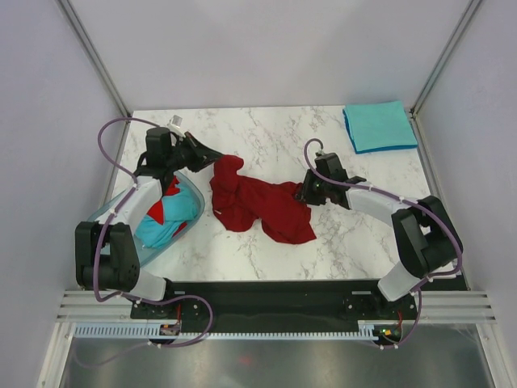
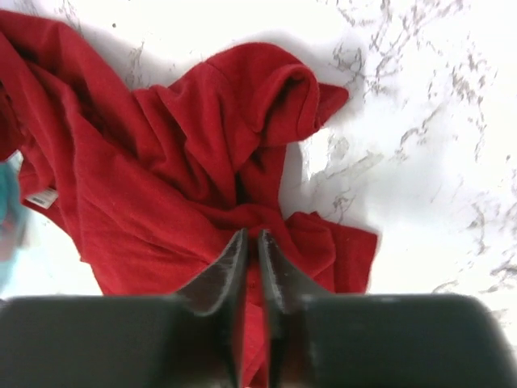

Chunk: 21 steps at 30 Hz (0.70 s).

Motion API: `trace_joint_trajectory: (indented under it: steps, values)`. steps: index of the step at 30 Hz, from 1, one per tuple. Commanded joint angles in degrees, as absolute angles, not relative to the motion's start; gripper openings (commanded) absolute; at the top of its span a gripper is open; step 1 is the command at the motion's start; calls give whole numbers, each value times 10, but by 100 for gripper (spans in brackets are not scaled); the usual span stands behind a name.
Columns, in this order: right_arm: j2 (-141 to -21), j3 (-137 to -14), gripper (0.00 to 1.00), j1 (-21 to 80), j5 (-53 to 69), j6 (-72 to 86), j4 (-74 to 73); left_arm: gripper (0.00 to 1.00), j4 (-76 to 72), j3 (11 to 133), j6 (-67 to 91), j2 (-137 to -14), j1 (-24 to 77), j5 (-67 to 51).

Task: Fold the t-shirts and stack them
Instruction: Flatten the tshirt out

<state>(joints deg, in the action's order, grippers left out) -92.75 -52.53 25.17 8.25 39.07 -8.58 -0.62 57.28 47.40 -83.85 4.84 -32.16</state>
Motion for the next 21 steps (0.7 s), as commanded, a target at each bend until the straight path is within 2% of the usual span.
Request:
trace_joint_trajectory:
  steps: [1, 2, 6, 10, 16, 21]
  values:
    - [-904, -530, 14, 250, 79, 397, -77, 2, -38, 567, 454, -820, 47, -343]
    - [-897, -538, 0, 250, 69, 384, -83, 2, -39, 569, 455, -816, 47, -345]
    - [-837, -616, 0, 249, -53, 346, -201, 2, -39, 606, 457, -795, 47, -358]
    - [-777, -760, 0, 249, -205, 309, -314, 2, -39, 686, 478, -746, 47, -366]
    - [-652, -868, 0, 249, -285, 276, -412, 2, -39, 743, 517, -650, 47, -383]
    - [-495, -888, 0, 250, -306, 286, -423, 2, -39, 744, 517, -558, 48, -383]
